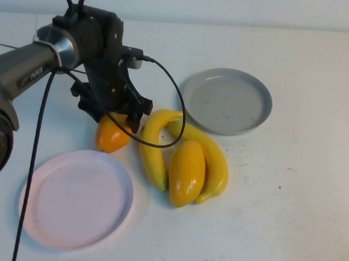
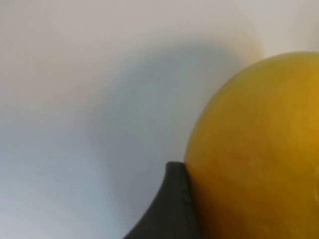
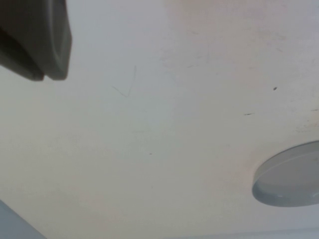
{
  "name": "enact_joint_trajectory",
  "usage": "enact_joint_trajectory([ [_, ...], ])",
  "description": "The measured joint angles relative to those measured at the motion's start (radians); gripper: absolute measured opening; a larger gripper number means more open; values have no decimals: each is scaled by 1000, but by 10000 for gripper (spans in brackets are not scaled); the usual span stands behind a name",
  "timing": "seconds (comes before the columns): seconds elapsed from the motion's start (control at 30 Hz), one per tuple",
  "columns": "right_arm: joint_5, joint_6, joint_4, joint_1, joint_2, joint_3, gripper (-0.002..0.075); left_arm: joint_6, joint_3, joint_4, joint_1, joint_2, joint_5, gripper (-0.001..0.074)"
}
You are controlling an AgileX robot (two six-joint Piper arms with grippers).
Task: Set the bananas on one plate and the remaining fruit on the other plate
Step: Put one type of fruit in the left plate
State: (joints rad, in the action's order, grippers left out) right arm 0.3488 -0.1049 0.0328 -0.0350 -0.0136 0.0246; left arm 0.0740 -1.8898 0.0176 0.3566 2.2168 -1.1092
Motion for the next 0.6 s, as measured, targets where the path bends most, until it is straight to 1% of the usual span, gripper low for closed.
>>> enact_joint_trajectory([
  [0.13,0,0,0,0,0,0,-16,-16,-25,2,0,-38,-88,578],
  [0.37,0,0,0,0,0,0,-16,-66,-11,2,0,-194,-114,578],
  [0.47,0,0,0,0,0,0,-16,-86,50,7,0,-296,-114,578],
  [0.6,0,0,0,0,0,0,-16,-93,189,55,0,-440,-121,578],
])
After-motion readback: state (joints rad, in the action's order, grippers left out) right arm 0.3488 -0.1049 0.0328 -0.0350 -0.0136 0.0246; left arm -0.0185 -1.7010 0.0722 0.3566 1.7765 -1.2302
